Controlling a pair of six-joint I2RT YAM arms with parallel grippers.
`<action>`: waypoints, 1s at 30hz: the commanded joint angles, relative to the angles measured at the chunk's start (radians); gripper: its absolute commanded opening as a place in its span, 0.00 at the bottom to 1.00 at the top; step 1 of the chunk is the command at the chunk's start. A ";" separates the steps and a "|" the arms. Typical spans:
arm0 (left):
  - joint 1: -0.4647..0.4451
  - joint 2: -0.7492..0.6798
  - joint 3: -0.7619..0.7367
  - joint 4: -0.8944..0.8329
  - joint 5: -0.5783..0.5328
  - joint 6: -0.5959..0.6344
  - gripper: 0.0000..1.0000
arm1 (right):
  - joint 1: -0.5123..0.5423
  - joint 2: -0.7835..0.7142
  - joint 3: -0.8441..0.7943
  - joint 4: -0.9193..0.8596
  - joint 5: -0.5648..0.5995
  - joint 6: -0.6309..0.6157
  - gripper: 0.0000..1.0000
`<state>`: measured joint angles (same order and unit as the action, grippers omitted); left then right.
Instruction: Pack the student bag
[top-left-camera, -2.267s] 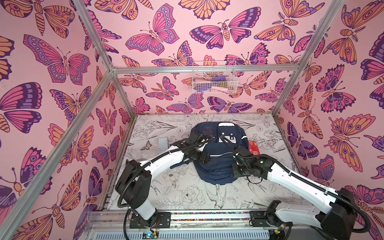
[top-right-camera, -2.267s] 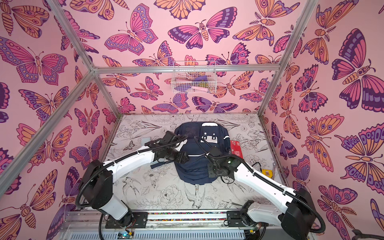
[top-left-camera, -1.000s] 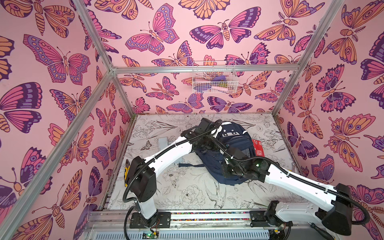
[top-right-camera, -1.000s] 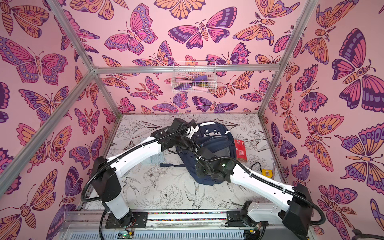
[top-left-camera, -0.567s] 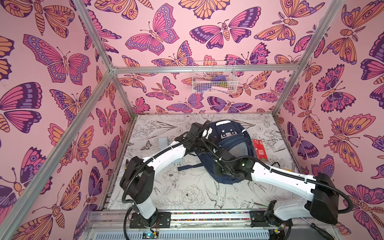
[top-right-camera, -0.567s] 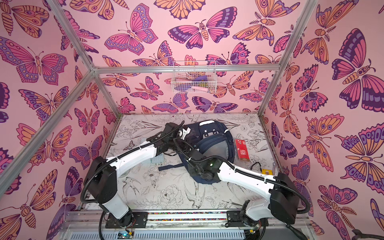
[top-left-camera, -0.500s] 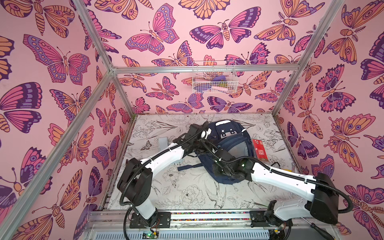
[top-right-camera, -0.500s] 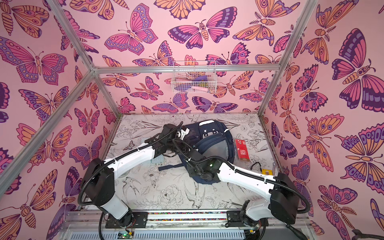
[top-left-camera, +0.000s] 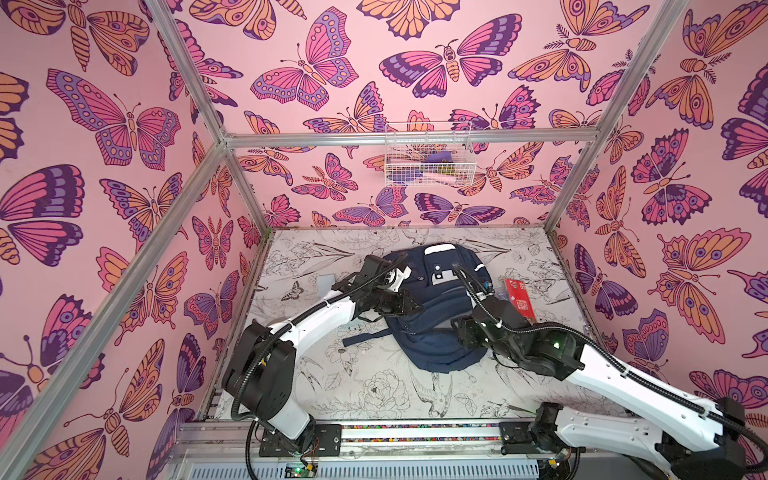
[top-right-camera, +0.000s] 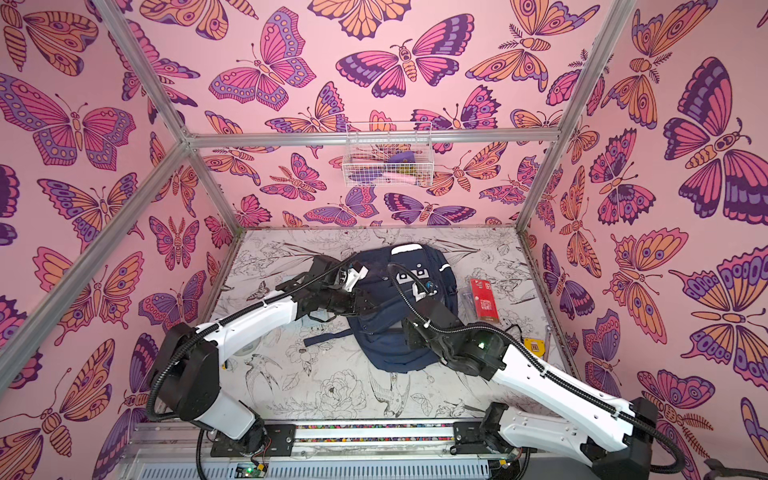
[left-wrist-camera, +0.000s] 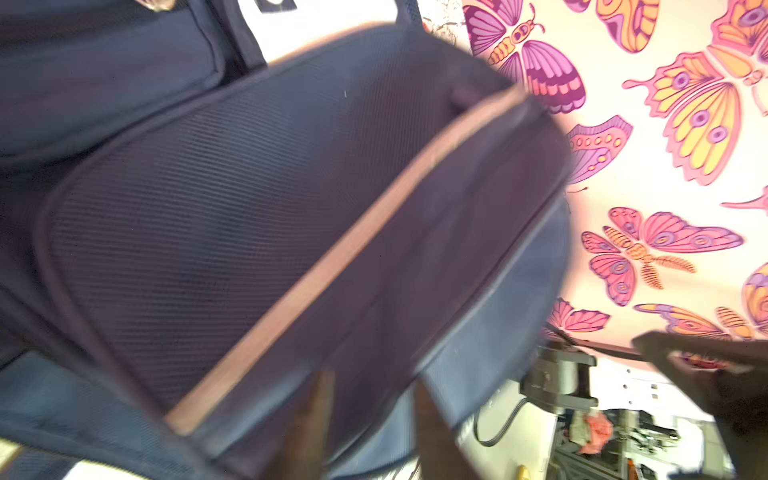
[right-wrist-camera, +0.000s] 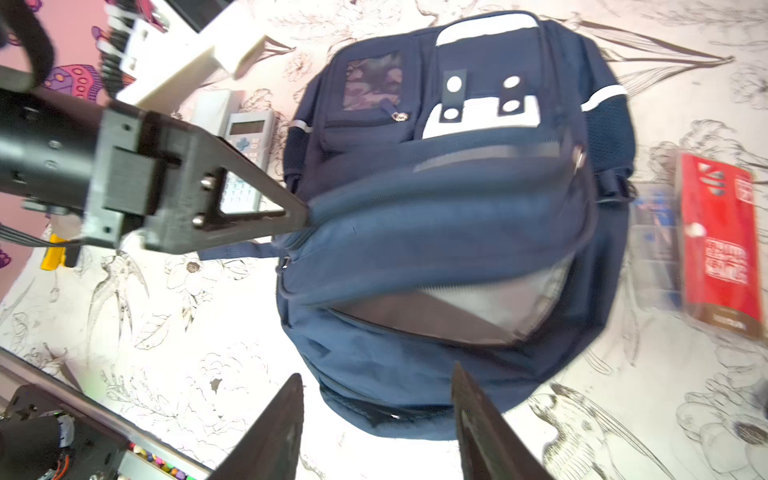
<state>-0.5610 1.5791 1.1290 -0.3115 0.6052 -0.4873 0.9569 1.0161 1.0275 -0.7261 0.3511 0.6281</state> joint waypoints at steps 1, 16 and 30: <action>0.013 -0.072 0.027 -0.102 -0.108 0.053 0.61 | -0.012 0.026 0.068 -0.055 0.022 -0.003 0.59; 0.246 -0.069 0.033 -0.359 -0.466 0.038 0.80 | -0.066 0.209 0.195 0.033 -0.087 -0.061 0.61; 0.268 0.244 0.125 -0.367 -0.533 0.025 0.97 | -0.134 0.208 0.164 0.048 -0.155 -0.089 0.61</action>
<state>-0.3038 1.7958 1.2171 -0.6559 0.1040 -0.4538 0.8360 1.2316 1.1976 -0.6903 0.2142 0.5667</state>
